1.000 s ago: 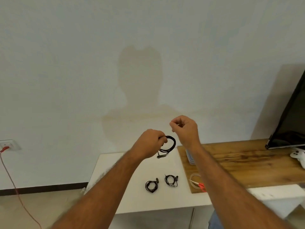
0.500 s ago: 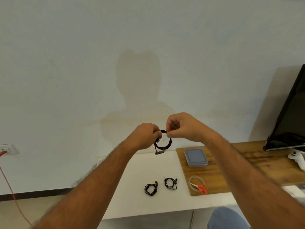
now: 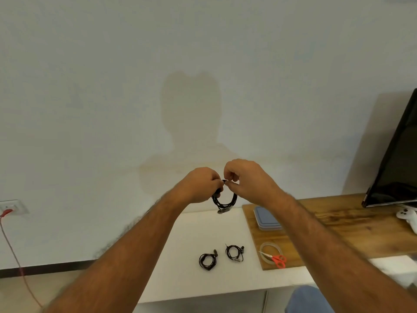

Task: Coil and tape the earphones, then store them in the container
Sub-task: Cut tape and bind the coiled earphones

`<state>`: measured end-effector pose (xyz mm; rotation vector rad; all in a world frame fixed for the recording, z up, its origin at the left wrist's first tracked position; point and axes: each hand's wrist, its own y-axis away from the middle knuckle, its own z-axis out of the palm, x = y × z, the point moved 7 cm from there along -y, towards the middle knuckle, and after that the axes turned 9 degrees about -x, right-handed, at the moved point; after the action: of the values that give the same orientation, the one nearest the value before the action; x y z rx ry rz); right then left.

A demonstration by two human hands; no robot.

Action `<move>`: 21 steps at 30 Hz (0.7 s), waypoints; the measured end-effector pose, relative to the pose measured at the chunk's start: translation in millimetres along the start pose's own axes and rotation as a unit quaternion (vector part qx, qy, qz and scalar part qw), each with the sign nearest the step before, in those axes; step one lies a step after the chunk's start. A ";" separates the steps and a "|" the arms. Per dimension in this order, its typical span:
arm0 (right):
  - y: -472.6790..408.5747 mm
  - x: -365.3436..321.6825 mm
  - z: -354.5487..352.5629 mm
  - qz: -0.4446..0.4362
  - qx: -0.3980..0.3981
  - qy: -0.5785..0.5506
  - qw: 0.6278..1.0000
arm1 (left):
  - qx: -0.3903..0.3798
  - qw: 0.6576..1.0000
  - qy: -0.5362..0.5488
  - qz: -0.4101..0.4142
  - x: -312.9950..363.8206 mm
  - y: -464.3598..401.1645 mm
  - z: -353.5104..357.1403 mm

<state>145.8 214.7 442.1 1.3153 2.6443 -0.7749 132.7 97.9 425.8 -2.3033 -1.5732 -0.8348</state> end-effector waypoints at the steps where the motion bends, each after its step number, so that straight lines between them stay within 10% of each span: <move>1: 2.1 -1.2 -0.6 -0.011 0.018 0.014 1.000 | -0.005 1.000 0.030 -0.002 -1.5 0.2 0.7; 21: 17.2 -7.8 -11.4 -0.078 0.161 0.003 0.984 | -0.058 0.878 0.473 -0.045 -9.7 11.6 15.8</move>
<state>165.4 223.1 447.4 1.1804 2.7356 -1.2684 145.8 93.4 409.0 -1.4306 -1.1603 -1.7501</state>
